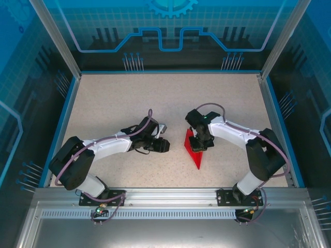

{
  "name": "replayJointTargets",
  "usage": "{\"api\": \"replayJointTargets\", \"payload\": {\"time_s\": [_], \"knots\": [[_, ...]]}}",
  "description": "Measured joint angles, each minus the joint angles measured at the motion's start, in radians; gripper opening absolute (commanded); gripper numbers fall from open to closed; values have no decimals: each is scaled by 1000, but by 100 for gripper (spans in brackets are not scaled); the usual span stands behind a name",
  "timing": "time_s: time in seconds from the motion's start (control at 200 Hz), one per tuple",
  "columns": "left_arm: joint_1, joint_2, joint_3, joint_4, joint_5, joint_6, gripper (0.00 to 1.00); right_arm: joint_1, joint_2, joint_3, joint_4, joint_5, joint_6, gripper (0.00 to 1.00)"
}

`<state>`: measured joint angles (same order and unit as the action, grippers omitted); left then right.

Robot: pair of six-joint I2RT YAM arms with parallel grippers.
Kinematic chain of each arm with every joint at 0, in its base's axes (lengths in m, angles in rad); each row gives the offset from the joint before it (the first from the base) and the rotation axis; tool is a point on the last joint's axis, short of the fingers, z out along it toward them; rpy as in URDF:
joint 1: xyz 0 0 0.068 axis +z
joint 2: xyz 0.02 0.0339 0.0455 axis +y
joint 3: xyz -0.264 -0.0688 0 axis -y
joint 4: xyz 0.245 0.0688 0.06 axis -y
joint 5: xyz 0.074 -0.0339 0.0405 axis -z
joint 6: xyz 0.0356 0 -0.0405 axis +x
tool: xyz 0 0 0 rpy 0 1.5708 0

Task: Fold a paper plane with a square sheet of paper (pick it up from the middle)
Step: Turn over a paper plane at the center of the table.

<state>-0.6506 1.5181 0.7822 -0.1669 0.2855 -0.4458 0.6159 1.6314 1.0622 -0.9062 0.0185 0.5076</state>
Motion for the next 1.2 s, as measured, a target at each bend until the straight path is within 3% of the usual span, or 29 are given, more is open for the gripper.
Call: {"api": "replayJointTargets", "payload": {"time_s": [0.685,1.2], "knots": [[0,7,0,0,0,-1,37,63,64,1,79,68,18,23],[0,22,-1,0,0,-1,37,100,95,-14,107,112,46,26]]}}
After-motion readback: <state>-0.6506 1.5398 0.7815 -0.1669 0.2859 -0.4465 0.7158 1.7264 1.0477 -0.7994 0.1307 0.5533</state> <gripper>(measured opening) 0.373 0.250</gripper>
